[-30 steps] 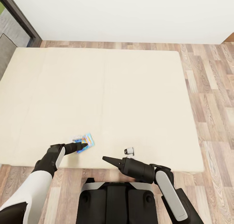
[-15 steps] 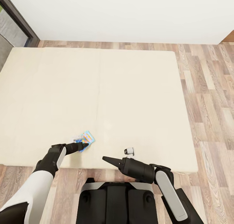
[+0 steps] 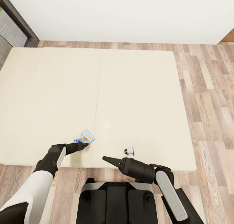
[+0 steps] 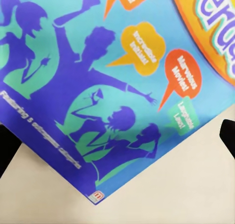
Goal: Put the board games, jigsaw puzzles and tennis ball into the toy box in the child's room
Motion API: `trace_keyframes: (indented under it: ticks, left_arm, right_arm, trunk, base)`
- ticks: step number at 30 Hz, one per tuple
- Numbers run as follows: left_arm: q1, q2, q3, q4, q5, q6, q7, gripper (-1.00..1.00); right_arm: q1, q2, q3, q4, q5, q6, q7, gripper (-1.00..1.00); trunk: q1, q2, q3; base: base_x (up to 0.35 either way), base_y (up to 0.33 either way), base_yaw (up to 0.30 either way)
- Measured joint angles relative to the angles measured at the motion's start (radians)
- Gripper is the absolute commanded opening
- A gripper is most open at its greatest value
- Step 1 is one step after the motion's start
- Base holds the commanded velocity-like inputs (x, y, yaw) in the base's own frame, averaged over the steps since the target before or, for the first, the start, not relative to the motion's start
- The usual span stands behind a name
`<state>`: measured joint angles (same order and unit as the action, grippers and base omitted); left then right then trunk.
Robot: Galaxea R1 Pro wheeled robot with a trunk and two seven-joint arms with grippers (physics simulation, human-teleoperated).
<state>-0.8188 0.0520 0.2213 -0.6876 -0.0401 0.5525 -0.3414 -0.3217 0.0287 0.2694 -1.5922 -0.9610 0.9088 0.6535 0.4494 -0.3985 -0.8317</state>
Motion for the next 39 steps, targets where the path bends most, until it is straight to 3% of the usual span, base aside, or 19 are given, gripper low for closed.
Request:
trace_keyframes:
  ticks: [14,22,39]
  left_arm:
    - [0.0,0.011,0.006,-0.043,-0.003,0.008,-0.002,1.0]
    - [0.0,0.053,0.007,-0.1,-0.004,0.061,-0.004,1.0]
    - [-0.003,0.061,0.009,-0.113,-0.006,0.073,0.002,1.0]
  right_arm:
    - [0.0,0.0,0.0,0.0,0.0,0.0,0.0,1.0]
    - [0.0,0.0,0.0,0.0,0.001,-0.001,-0.001,1.0]
    - [0.0,0.0,0.0,0.0,0.003,-0.026,0.0,1.0]
  trunk:
    - [0.0,0.0,0.0]
    - [0.0,0.0,0.0]
    - [0.0,0.0,0.0]
  base:
    - [0.0,0.0,0.0]
    - [0.0,0.0,0.0]
    - [0.0,0.0,0.0]
